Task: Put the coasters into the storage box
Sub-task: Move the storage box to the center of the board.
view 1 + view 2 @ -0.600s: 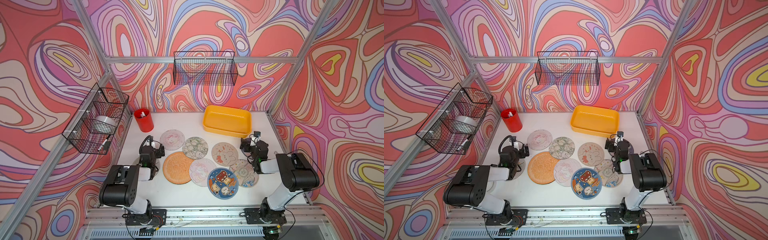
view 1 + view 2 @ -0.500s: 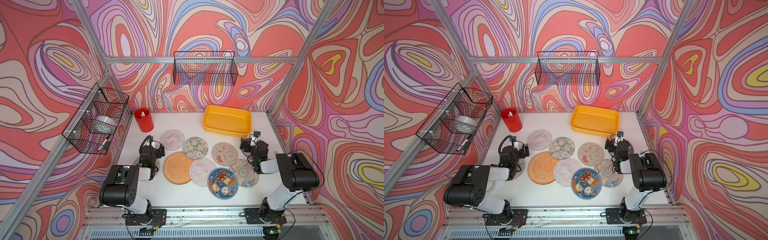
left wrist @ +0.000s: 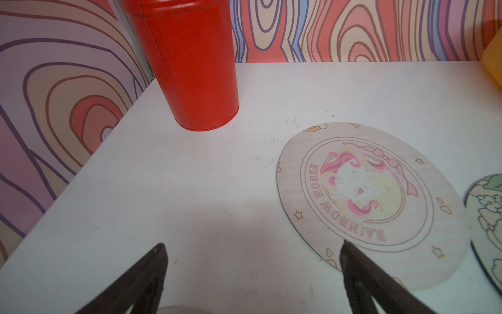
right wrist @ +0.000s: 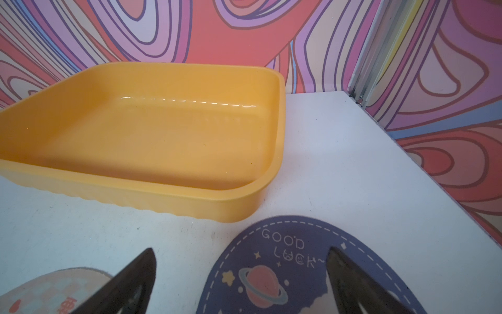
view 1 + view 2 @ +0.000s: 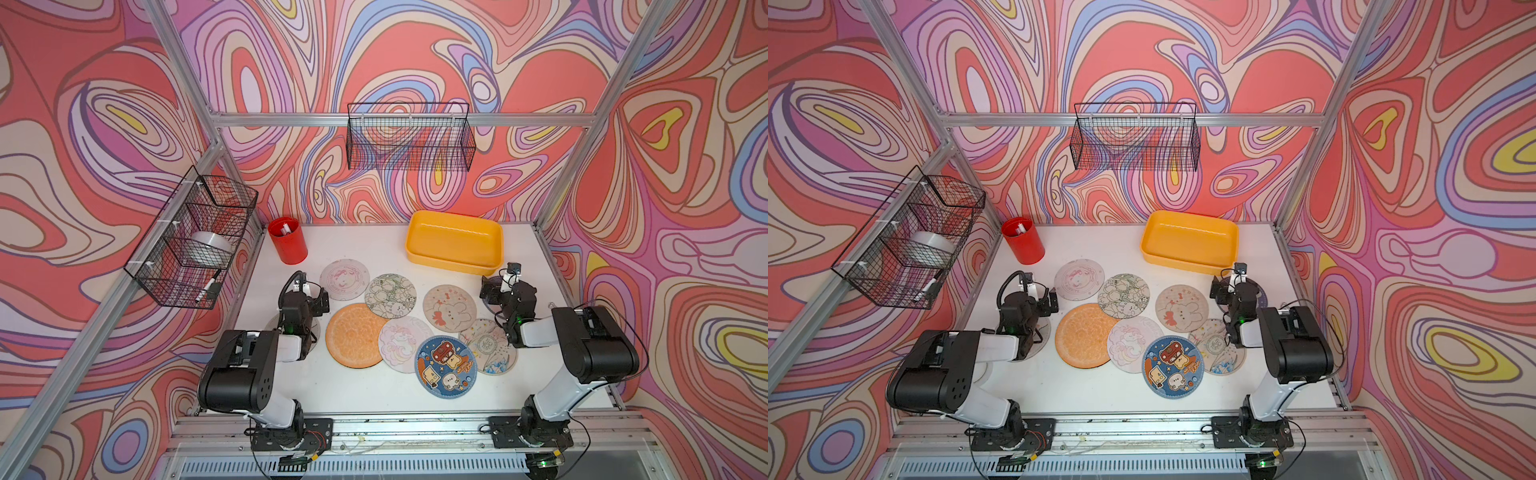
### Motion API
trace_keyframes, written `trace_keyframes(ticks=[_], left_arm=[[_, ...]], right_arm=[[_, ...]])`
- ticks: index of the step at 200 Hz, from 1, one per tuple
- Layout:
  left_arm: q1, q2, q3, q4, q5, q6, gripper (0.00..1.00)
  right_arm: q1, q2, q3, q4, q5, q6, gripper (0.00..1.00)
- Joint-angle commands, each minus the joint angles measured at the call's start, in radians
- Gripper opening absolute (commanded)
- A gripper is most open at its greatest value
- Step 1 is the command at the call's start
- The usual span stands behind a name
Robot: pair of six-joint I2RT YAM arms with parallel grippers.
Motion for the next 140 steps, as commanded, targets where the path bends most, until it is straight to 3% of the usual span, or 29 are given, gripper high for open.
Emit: trace_keyframes(ticks=[1,26,45,82,140], left_arm=[[0.001,0.007,0.015,0.006,0.004,0.015,1.00],[0.001,-0.026,0.033,-0.050,0.001,0.015,1.00],[0.001,-0.081,0.083,-0.192,0.005,0.017,1.00],[-0.002,-0.150,0.103,-0.266,0.025,0.027,1.00],[-0.014,-0.156,0.361,-0.632,0.023,-0.032,1.00]], right_arm=[[-0.003,0.009,0.012,-0.007,-0.004,0.005,0.98],[-0.004,0.000,0.018,-0.025,-0.009,0.000,0.98],[-0.003,-0.045,0.071,-0.160,-0.027,-0.010,0.98],[-0.002,-0.103,0.193,-0.409,-0.020,-0.010,0.98],[-0.002,-0.005,0.614,-0.981,0.057,0.101,0.98]])
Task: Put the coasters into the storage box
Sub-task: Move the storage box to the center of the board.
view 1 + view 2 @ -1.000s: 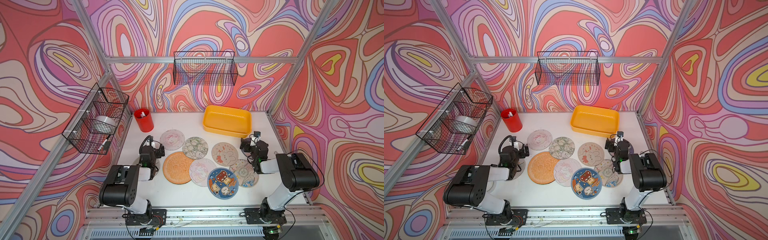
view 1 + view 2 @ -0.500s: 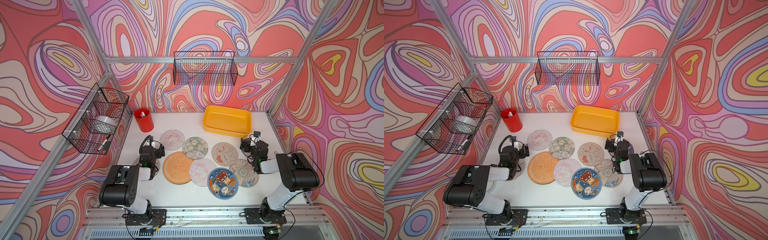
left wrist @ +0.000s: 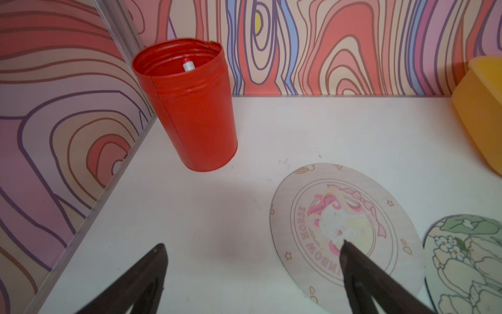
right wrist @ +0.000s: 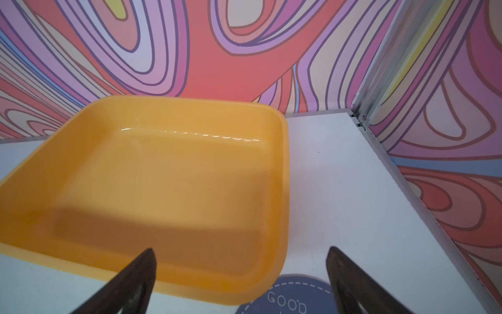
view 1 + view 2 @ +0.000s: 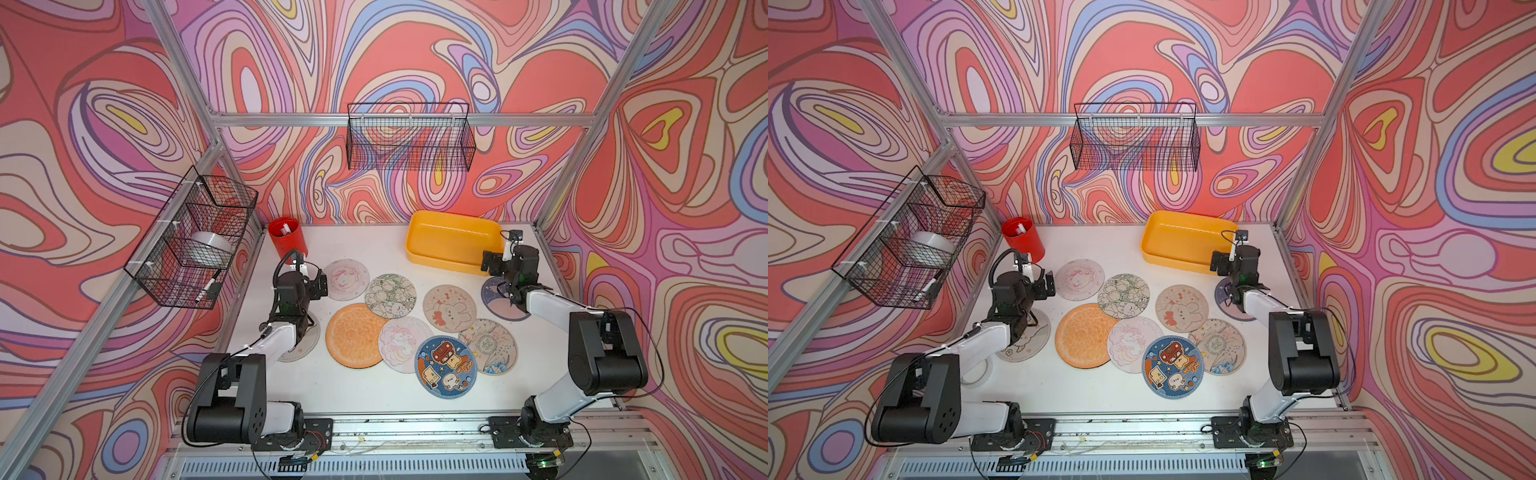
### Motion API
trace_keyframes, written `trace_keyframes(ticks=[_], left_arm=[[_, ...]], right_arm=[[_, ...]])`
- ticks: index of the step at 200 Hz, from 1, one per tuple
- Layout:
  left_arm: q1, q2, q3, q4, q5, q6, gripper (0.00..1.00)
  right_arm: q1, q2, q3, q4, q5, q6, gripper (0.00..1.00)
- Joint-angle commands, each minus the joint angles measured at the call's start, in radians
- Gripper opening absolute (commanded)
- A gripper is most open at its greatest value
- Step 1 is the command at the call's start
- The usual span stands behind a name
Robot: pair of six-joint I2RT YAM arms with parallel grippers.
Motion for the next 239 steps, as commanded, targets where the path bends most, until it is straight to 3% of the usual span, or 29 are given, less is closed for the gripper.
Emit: trace_keyframes(ticks=[1,90,144,195,239], left_arm=[[-0.012,0.014,0.116,-0.221,0.011,-0.034,1.00],[-0.143,0.311,0.557,-0.598,0.053,-0.267,1.00],[-0.187,0.393,0.667,-0.642,0.076,-0.281,1.00],[-0.189,0.422,0.700,-0.658,0.101,-0.287,1.00],[-0.189,0.450,0.732,-0.679,0.130,-0.300,1.00]], right_arm=[[-0.002,0.069,0.148,-0.322,0.046,0.057,0.98],[-0.004,0.427,0.686,-0.863,0.081,0.228,0.97],[-0.022,0.488,0.792,-0.957,0.100,0.269,0.95],[-0.060,0.525,0.819,-0.935,-0.038,0.238,0.76],[-0.060,0.555,0.822,-0.914,-0.054,0.189,0.59]])
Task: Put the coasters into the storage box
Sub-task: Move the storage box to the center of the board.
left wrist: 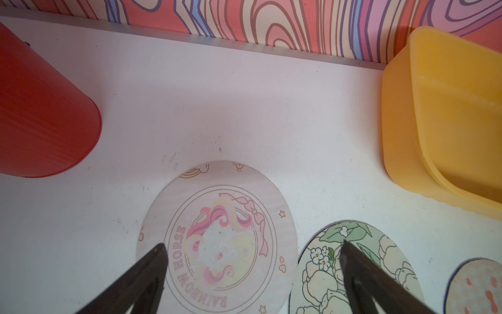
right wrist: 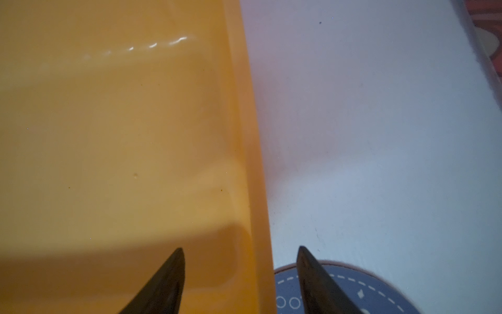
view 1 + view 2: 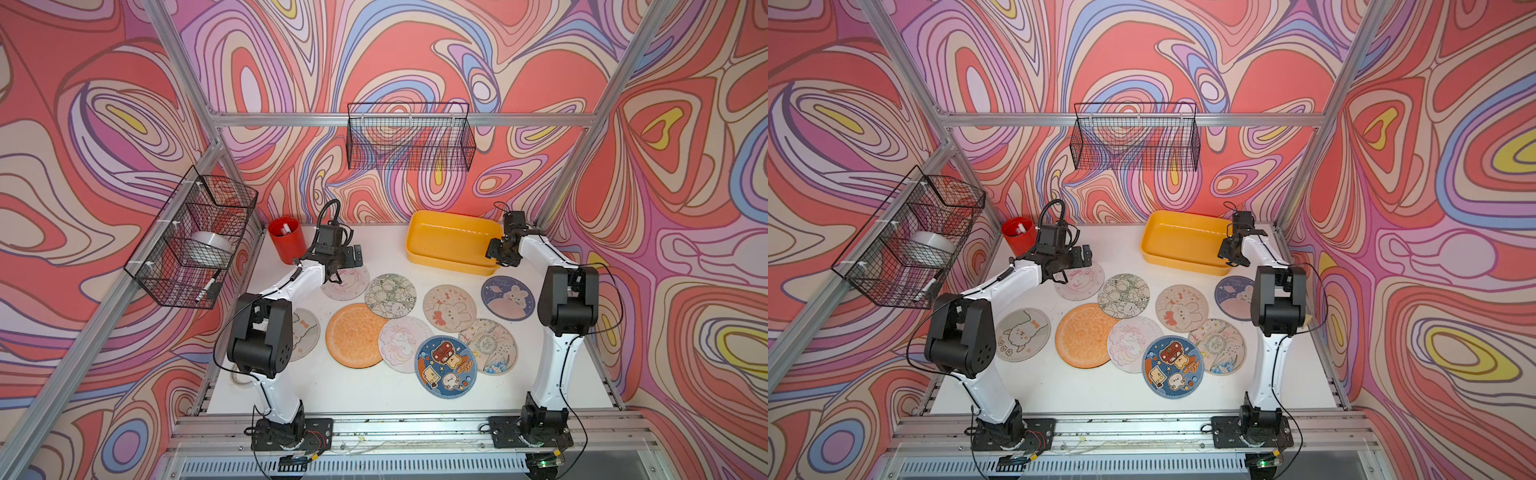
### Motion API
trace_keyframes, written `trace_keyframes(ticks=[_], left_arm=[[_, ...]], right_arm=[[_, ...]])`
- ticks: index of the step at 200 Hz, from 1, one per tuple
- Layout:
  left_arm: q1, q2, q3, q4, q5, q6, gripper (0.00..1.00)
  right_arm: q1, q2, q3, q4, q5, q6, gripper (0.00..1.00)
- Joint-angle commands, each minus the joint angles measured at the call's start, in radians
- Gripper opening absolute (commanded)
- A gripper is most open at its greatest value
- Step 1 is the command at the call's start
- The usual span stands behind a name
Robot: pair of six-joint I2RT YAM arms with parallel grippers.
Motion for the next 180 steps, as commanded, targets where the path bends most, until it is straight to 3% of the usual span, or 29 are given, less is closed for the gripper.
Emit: trace_keyframes(ticks=[1,81,142,180], left_arm=[[0.000,0.020,0.035,-0.042,0.027,-0.022,1.00],[0.000,0.030,0.046,-0.060,0.038,-0.037,1.00],[0.000,0.030,0.041,-0.071,0.046,-0.049,1.00],[0.000,0.029,0.031,-0.073,0.051,-0.054,1.00]], right_arm=[[0.004,0.031,0.016,0.009,-0.032,-0.036,0.59],[0.004,0.033,0.008,0.044,-0.057,-0.097,0.25],[0.004,0.027,0.001,0.067,-0.104,-0.125,0.11],[0.005,0.025,-0.007,0.084,-0.131,-0.121,0.07]])
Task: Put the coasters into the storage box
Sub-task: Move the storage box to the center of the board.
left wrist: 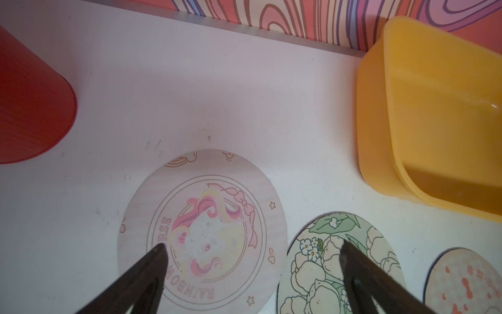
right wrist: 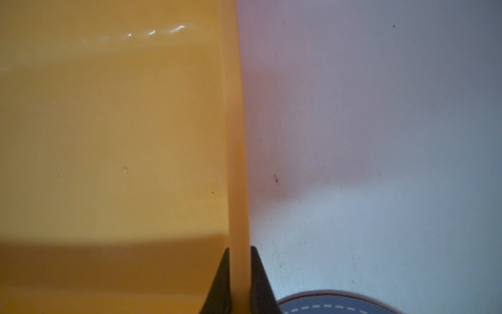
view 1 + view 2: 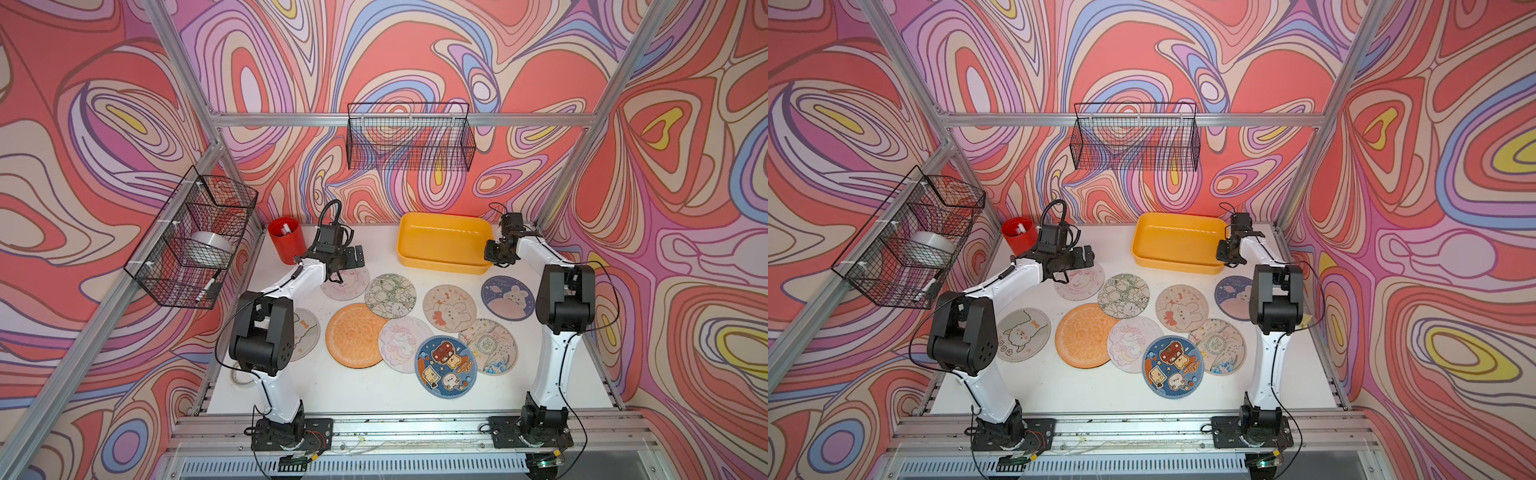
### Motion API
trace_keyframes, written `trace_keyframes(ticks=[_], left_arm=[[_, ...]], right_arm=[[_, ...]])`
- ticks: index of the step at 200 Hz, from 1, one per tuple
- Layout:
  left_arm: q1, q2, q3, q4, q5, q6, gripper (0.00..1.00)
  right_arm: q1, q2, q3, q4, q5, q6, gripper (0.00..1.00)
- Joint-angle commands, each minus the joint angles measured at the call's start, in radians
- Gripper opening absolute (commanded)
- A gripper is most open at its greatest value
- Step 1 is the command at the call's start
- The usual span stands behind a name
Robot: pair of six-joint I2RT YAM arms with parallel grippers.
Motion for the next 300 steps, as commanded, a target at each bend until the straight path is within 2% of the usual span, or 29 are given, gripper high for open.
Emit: trace_keyframes(ticks=[1,80,187,216,237,270,284,300], left_arm=[[0.000,0.015,0.012,-0.034,0.007,-0.015,1.00],[0.000,0.018,0.008,-0.035,0.014,-0.024,1.00],[0.001,0.022,0.003,-0.043,0.030,-0.011,1.00],[0.000,0.019,-0.015,-0.043,0.040,-0.020,1.00],[-0.001,0.015,-0.034,-0.043,0.053,-0.028,1.00],[-0.015,-0.011,-0.088,-0.042,0.068,-0.048,1.00],[-0.029,-0.031,-0.117,-0.070,0.055,-0.060,1.00],[-0.042,-0.058,-0.161,-0.058,0.044,-0.088,1.00]], right_arm=[[0.006,0.002,-0.007,0.036,-0.032,-0.009,0.07],[0.069,0.034,0.027,0.021,-0.049,0.017,0.06],[0.156,0.131,0.167,-0.045,-0.039,0.067,0.06],[0.169,0.154,0.196,-0.059,-0.047,0.075,0.11],[0.172,0.161,0.218,-0.076,-0.050,0.084,0.20],[0.172,0.104,0.193,-0.098,-0.061,0.109,0.51],[0.171,0.068,0.181,-0.113,-0.080,0.133,0.58],[0.174,0.011,0.137,-0.111,-0.106,0.174,0.61]])
